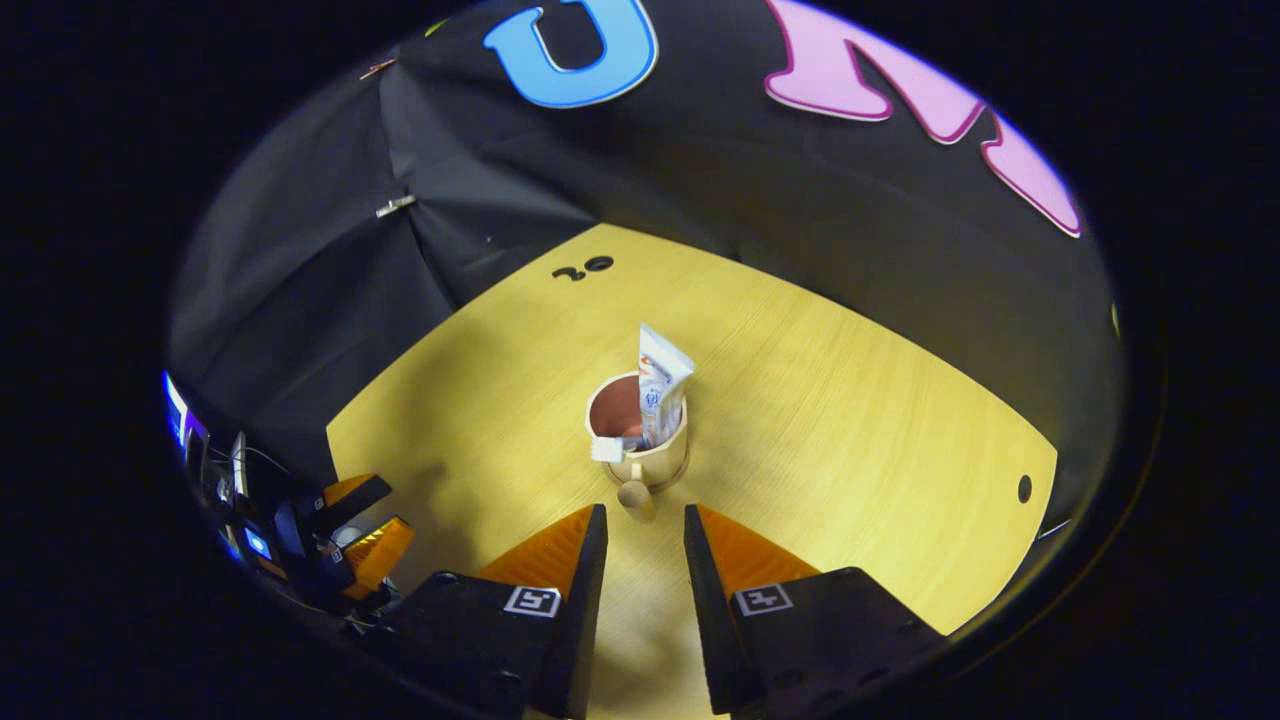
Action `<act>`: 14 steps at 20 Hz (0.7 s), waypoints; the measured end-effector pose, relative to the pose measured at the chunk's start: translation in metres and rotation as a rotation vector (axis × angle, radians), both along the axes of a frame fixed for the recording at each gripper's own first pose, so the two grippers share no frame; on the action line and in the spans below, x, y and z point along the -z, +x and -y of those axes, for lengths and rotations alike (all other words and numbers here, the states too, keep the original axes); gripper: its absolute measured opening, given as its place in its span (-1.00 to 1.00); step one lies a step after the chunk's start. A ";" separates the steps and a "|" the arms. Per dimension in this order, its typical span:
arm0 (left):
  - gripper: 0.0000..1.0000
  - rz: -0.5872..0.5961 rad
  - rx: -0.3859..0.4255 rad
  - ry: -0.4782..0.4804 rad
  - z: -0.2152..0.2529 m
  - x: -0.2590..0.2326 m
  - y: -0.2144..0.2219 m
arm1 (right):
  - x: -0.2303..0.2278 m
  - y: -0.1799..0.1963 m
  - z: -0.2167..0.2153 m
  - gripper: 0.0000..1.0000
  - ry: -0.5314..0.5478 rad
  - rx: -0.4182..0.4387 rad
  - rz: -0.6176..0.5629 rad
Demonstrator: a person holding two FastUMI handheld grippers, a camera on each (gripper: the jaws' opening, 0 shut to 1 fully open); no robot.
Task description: Put the toothbrush and toothpaste on the desktop into the cup, then pick up the cup and place it on the coaster on the desktop.
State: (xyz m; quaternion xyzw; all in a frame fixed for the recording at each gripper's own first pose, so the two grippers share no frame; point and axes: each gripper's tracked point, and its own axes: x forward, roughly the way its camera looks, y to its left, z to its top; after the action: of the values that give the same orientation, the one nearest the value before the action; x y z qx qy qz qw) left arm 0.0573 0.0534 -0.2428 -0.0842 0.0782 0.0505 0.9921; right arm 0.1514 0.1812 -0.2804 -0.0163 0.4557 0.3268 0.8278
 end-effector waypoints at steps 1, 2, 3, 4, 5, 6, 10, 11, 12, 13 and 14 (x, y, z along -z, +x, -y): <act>0.43 0.003 0.007 0.004 0.004 -0.006 0.001 | -0.011 -0.003 0.003 -0.04 0.035 0.008 0.023; 0.43 0.006 0.016 0.008 0.007 -0.014 0.001 | -0.022 -0.006 0.003 -0.02 0.081 0.011 0.047; 0.43 0.012 0.023 0.012 0.010 -0.021 0.002 | -0.034 -0.009 0.003 -0.16 0.123 0.011 0.074; 0.43 0.021 0.029 0.016 0.012 -0.031 0.003 | -0.045 -0.013 0.005 0.00 0.159 0.009 0.106; 0.43 0.027 0.034 0.019 0.015 -0.038 0.003 | -0.052 -0.016 0.008 -0.16 0.186 0.006 0.142; 0.43 0.032 0.039 0.023 0.017 -0.046 0.003 | -0.060 -0.019 0.010 0.00 0.211 0.009 0.171; 0.43 0.056 0.059 0.058 0.030 -0.080 0.003 | -0.089 -0.028 0.018 0.00 0.311 0.050 0.266; 0.43 0.060 0.066 0.063 0.033 -0.088 0.004 | -0.095 -0.029 0.018 0.00 0.352 0.068 0.284; 0.43 0.065 0.070 0.063 0.036 -0.096 0.003 | -0.102 -0.033 0.019 0.00 0.391 0.085 0.296; 0.43 0.070 0.070 0.063 0.038 -0.102 0.003 | -0.108 -0.037 0.022 0.01 0.413 0.095 0.309; 0.43 0.075 0.063 0.062 0.038 -0.109 0.003 | -0.111 -0.040 0.027 0.02 0.419 0.107 0.331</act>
State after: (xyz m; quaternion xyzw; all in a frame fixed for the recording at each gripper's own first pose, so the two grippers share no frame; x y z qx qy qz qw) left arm 0.0599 0.0150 -0.1334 -0.0527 0.0421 0.0184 0.9976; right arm 0.1111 0.1542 -0.1694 0.1261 0.2367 0.3627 0.8925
